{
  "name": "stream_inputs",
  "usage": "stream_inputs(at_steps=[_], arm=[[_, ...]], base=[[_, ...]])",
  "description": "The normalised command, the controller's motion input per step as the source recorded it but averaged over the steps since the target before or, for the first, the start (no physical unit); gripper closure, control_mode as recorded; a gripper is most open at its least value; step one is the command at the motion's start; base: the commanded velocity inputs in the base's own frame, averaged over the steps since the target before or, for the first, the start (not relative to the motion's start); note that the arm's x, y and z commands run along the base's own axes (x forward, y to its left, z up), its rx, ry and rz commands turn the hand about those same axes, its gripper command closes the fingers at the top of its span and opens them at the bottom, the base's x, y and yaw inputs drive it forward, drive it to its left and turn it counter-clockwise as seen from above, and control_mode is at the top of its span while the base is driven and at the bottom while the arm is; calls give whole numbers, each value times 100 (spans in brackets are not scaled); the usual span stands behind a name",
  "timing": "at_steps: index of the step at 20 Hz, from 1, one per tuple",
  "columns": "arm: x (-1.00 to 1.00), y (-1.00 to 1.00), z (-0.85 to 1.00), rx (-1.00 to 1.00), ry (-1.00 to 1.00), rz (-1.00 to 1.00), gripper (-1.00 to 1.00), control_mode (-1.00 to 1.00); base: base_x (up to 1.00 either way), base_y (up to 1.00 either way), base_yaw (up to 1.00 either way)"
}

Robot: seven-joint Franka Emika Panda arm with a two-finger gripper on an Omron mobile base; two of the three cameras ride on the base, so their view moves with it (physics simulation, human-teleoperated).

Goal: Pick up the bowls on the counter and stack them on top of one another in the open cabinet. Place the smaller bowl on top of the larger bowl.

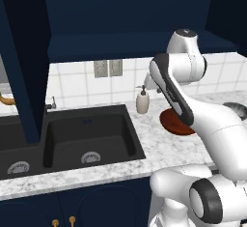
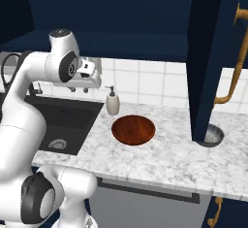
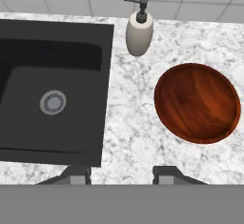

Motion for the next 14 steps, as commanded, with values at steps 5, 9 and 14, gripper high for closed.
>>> stream_inputs(at_steps=[5,9,14], arm=[[0,0,0,0,0,0,-100,-100],[-4,-4,0,0,0,0,-100,-100],[-33,-87,-1,17,-4,-11,-100,-100]], base=[[0,0,0],[0,0,0],[0,0,0]])
